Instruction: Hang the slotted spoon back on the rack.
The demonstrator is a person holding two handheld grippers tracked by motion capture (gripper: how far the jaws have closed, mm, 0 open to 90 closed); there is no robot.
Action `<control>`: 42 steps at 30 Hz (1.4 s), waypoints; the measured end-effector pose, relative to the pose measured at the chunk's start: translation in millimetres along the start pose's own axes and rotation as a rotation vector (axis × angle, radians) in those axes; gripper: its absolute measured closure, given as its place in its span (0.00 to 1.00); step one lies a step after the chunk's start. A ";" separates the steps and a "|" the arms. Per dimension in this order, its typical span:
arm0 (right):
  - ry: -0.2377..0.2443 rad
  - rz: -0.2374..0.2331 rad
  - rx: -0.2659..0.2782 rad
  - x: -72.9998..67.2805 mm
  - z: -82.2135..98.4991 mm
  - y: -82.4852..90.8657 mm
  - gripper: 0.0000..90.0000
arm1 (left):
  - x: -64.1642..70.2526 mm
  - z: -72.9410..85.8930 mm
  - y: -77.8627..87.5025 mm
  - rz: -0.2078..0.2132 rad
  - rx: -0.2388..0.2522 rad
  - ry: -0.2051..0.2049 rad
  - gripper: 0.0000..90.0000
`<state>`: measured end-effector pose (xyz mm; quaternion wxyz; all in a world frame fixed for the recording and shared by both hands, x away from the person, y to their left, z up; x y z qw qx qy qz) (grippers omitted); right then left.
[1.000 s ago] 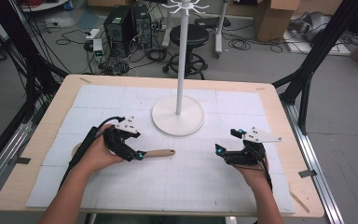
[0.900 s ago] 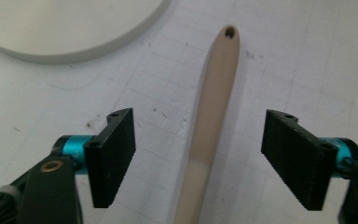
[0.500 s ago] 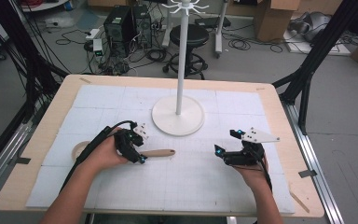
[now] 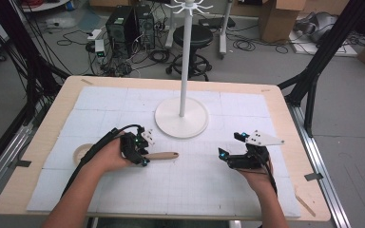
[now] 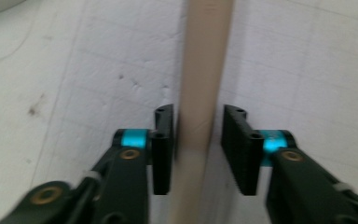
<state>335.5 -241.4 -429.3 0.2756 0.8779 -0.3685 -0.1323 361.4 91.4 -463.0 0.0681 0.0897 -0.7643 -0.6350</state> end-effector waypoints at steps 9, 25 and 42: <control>0.000 0.001 -0.004 -0.3 0.6 0.4 0.14 | 3.8 -0.6 1.2 -0.022 -0.004 -0.046 0.81; 0.006 -0.005 -0.017 -2.2 1.1 -3.0 0.14 | -2.9 8.6 73.1 -0.088 0.166 0.059 0.82; 0.009 -0.009 -0.021 -4.2 1.3 -3.7 0.14 | -19.7 18.9 144.9 -0.088 0.403 0.135 0.82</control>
Point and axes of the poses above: each handheld gripper's, and its own axes: y roughly backward along the jaws, z roughly out of its underside, x roughly to its right, the point moved 5 cm from there along -y, roughly forward along the jaws, and after that the axes turned 12 degrees about -x, right-handed, at the moved point
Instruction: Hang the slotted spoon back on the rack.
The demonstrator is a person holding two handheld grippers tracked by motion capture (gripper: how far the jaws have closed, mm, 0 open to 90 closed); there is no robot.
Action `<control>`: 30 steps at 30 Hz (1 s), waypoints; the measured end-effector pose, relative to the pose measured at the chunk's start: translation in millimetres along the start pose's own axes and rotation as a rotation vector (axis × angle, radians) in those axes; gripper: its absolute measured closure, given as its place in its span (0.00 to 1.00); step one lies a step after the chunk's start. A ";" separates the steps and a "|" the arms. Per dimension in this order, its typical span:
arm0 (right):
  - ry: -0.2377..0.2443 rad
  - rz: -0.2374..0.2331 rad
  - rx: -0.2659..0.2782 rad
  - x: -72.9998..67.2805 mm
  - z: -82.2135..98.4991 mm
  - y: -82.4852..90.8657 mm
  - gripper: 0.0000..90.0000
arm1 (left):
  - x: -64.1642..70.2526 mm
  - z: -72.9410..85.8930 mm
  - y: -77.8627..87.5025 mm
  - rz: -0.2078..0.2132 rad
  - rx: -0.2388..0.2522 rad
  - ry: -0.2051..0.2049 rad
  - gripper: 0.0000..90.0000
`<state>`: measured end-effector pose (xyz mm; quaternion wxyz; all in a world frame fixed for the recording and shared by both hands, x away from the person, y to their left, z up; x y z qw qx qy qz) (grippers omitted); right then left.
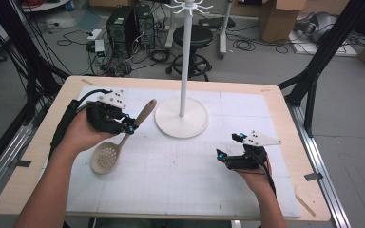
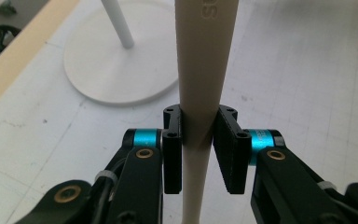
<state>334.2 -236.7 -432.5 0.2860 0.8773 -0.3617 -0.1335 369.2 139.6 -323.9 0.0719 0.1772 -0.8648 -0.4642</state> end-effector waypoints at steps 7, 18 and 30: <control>0.005 0.001 -0.003 -0.4 -0.1 -1.3 0.14 | -8.5 -6.9 22.4 0.007 0.095 0.033 0.82; 0.009 0.000 -0.005 -0.9 -0.2 -2.8 0.14 | -17.2 -37.4 47.7 0.007 0.189 0.042 0.82; 0.014 -0.005 -0.008 -2.3 -0.6 -4.0 0.14 | -23.1 -86.3 66.6 -0.014 0.198 -0.003 0.82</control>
Point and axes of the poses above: each handheld gripper's, and its own axes: y roughly backward along the jaws, z roughly out of its underside, x roughly to its right, the point moved 5 cm from there along -y, roughly forward along the jaws, and after that the axes turned 12 degrees about -x, right-handed, at the moved point
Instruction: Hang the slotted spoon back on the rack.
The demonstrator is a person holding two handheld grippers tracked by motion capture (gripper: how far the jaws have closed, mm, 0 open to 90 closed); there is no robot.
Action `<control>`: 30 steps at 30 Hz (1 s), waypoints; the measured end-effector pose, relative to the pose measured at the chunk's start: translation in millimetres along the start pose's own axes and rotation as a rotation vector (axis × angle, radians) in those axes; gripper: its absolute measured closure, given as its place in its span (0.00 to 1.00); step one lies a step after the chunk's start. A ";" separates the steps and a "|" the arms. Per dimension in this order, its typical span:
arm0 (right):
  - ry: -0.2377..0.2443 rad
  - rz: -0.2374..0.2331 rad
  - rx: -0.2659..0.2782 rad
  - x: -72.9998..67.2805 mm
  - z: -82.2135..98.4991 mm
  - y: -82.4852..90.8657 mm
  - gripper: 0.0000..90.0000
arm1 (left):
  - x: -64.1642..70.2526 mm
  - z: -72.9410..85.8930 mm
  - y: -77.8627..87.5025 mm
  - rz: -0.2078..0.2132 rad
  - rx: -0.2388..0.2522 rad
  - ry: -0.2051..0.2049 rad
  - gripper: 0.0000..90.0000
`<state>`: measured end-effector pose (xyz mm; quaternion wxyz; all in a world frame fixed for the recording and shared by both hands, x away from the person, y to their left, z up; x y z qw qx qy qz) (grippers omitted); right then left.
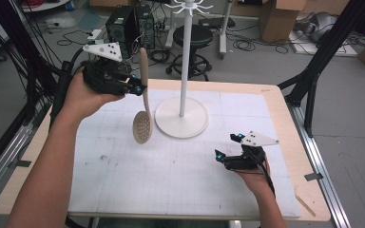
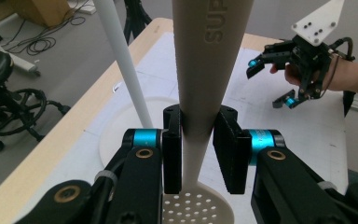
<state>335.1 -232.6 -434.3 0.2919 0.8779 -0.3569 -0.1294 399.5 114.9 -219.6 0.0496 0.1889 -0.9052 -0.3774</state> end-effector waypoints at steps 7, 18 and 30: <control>-0.003 -0.002 0.000 -0.3 0.3 0.2 0.14 | -10.9 -26.2 1.1 -0.017 -0.003 0.011 0.82; -0.006 -0.007 -0.002 1.0 1.1 -0.4 0.14 | -32.3 -54.0 -0.9 -0.054 -0.019 0.038 0.82; 0.003 -0.007 0.000 1.4 1.2 -2.1 0.14 | -48.5 -78.5 -8.2 -0.105 -0.062 0.066 0.82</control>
Point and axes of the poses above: each handheld gripper's, and its own axes: y roughly backward along the jaws, z roughly out of its underside, x roughly to its right, the point moved 5 cm from there along -y, roughly forward along the jaws, and after that the axes turned 12 degrees about -x, right-handed, at the moved point
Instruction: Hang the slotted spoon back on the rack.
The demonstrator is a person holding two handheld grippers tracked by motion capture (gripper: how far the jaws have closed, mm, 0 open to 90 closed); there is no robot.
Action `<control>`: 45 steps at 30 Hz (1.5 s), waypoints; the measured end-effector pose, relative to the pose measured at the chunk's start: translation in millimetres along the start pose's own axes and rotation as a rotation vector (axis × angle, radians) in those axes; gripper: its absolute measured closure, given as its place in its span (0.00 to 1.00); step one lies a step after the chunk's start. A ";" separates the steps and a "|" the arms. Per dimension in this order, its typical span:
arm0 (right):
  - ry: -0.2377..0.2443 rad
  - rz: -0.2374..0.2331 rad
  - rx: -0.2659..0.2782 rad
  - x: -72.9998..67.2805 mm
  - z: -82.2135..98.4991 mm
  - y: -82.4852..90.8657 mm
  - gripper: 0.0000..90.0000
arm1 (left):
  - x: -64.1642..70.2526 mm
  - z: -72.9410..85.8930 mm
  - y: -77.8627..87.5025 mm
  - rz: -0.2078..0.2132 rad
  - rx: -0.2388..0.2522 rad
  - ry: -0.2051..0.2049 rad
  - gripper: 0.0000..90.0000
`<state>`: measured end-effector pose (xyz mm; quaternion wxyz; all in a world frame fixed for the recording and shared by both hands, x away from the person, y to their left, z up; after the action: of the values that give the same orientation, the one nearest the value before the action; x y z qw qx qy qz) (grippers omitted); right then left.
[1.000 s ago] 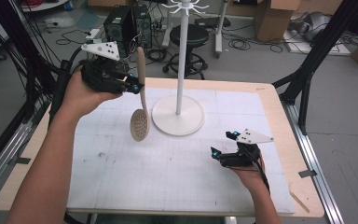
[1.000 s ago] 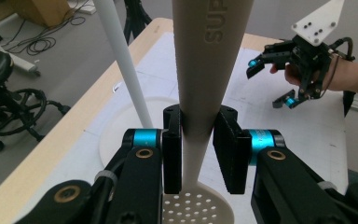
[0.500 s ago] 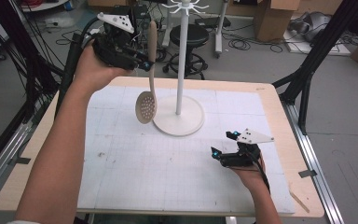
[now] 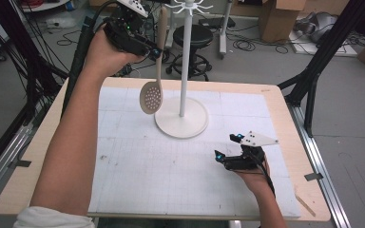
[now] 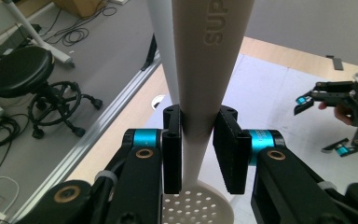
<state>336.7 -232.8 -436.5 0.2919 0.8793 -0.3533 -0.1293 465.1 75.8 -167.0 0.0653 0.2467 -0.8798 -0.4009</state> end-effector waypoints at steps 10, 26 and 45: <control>-0.005 -0.005 0.005 -0.2 0.6 1.4 0.14 | -4.2 -8.8 -9.6 -0.028 -0.053 0.020 0.82; -0.002 0.000 0.006 1.3 1.1 1.4 0.14 | -6.5 -14.7 -20.5 -0.034 -0.079 0.016 0.82; -0.017 -0.006 0.005 3.3 3.2 1.4 0.14 | -20.6 -18.3 -34.7 -0.044 -0.126 0.046 0.81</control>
<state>336.9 -237.3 -438.3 0.2862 0.8800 -0.3536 -0.1365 502.0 54.2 -178.7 0.0921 0.2706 -0.8455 -0.4510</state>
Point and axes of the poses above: each handheld gripper's, and its own axes: y roughly backward along the jaws, z roughly out of its underside, x roughly to its right, the point moved 5 cm from there along -y, roughly forward along the jaws, and after that the axes turned 12 degrees about -x, right-handed, at the moved point
